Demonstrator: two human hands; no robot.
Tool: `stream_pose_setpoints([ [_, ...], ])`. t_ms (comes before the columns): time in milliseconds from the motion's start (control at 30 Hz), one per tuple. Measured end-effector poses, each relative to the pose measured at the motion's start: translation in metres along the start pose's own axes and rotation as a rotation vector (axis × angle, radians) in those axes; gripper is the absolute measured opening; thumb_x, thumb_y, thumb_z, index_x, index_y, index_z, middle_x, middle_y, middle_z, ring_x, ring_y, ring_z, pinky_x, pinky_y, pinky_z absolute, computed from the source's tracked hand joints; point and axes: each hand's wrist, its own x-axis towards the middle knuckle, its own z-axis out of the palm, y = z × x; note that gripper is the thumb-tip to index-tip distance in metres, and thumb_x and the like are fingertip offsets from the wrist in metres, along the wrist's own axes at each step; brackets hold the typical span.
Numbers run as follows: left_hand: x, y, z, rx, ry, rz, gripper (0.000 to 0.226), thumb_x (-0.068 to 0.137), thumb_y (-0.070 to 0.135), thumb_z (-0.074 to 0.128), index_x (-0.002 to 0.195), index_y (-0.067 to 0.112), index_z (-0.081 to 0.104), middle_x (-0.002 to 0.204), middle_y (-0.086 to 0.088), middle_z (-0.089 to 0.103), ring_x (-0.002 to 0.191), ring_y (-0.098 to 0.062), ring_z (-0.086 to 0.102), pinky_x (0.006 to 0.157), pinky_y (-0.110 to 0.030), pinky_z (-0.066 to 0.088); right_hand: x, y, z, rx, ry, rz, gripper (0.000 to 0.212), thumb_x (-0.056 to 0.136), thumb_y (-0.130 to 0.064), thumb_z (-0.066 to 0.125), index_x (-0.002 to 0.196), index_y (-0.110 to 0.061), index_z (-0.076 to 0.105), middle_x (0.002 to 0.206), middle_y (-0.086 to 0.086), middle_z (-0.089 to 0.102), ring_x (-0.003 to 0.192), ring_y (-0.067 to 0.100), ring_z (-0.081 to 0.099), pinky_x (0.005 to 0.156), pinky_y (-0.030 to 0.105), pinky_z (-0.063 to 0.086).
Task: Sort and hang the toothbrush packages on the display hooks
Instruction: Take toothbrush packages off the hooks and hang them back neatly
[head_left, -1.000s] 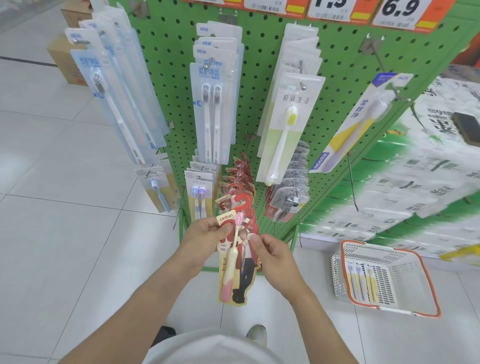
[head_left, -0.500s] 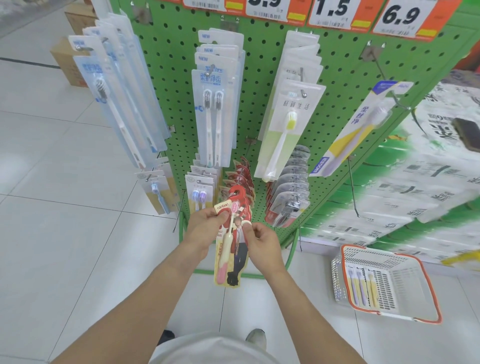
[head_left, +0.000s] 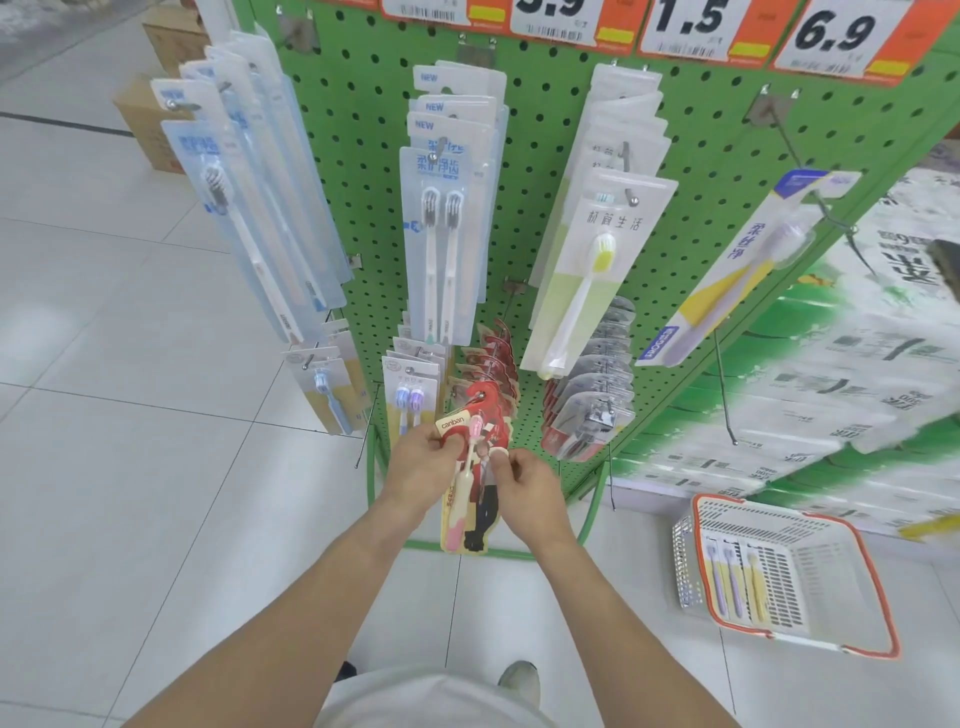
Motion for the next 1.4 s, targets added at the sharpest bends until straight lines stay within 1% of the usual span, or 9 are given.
stream_pose_setpoints([
  [133,0.0,0.005,-0.003,0.205,-0.059,0.013,0.011,0.095,0.021,0.06,0.095,0.014,0.068,0.095,-0.006,0.075,0.091,-0.027,0.069,0.082,-0.038,0.055,0.014,-0.003,0.003,-0.053,-0.048,0.055,0.036,0.107,-0.033,0.042,0.074,-0.017,0.045,0.067,-0.005,0.051,0.062,0.014,0.047,0.05,0.022,0.027],
  [367,-0.003,0.01,-0.002,0.214,-0.061,0.032,0.041,0.098,0.023,0.059,0.137,0.015,0.051,0.114,0.002,0.06,0.098,-0.013,0.051,0.084,-0.023,0.037,0.037,-0.008,0.005,-0.068,-0.102,0.116,0.033,0.107,-0.034,0.039,0.097,-0.006,0.053,0.081,0.001,0.057,0.084,0.028,0.053,0.063,0.033,0.032],
  [567,-0.005,0.004,-0.006,0.222,-0.108,-0.037,0.046,0.095,0.026,0.064,0.137,0.013,0.052,0.129,-0.001,0.061,0.115,-0.018,0.058,0.099,-0.032,0.046,0.048,-0.012,0.008,-0.04,-0.12,0.143,0.041,0.106,-0.037,0.04,0.125,-0.003,0.053,0.12,0.016,0.066,0.104,0.032,0.06,0.082,0.037,0.045],
  [733,-0.008,0.003,-0.007,0.224,-0.13,-0.029,0.023,0.094,0.026,0.064,0.116,0.018,0.065,0.11,-0.001,0.068,0.106,-0.02,0.065,0.098,-0.035,0.051,0.054,-0.014,0.009,0.037,-0.15,0.171,0.059,0.106,-0.046,0.043,0.146,-0.003,0.04,0.14,0.014,0.058,0.13,0.032,0.053,0.091,0.031,0.038],
  [933,-0.015,0.003,-0.005,0.249,-0.171,-0.003,0.014,0.095,0.022,0.059,0.086,0.032,0.062,0.094,0.007,0.069,0.095,-0.021,0.071,0.092,-0.037,0.055,0.044,-0.001,0.001,0.069,-0.082,0.164,0.051,0.099,-0.036,0.061,0.138,-0.007,0.049,0.127,0.007,0.062,0.114,0.024,0.06,0.084,0.025,0.039],
  [1067,-0.026,0.011,0.009,0.288,-0.256,0.058,0.015,0.097,0.021,0.058,0.086,0.028,0.064,0.092,0.005,0.071,0.086,-0.018,0.074,0.076,-0.029,0.054,0.029,0.028,-0.01,0.131,-0.136,0.23,0.009,0.095,-0.023,0.063,0.09,-0.017,0.064,0.08,-0.008,0.064,0.073,0.01,0.059,0.063,0.022,0.044],
  [1133,-0.027,0.012,0.019,0.301,-0.285,0.079,0.009,0.096,0.02,0.06,0.092,0.023,0.067,0.096,0.003,0.071,0.084,-0.016,0.074,0.07,-0.024,0.051,0.02,0.043,-0.02,0.176,-0.17,0.282,0.011,0.094,-0.019,0.062,0.084,-0.02,0.066,0.081,-0.003,0.067,0.077,0.015,0.063,0.071,0.033,0.053],
  [1267,-0.031,0.019,0.043,0.366,-0.3,0.179,0.009,0.097,0.022,0.06,0.1,0.019,0.069,0.097,0.004,0.07,0.087,-0.017,0.072,0.085,-0.034,0.056,0.008,0.064,-0.051,0.232,-0.155,0.35,0.01,0.094,-0.022,0.063,0.098,-0.016,0.069,0.09,-0.001,0.073,0.081,0.015,0.069,0.072,0.033,0.053],
  [1400,-0.033,0.038,0.072,0.425,-0.226,0.345,0.013,0.098,0.02,0.059,0.111,0.017,0.063,0.103,0.004,0.067,0.093,-0.015,0.066,0.089,-0.034,0.054,0.014,0.071,-0.096,0.166,0.114,0.275,0.008,0.092,-0.018,0.065,0.086,-0.018,0.07,0.078,-0.001,0.072,0.073,0.019,0.066,0.068,0.028,0.052],
])
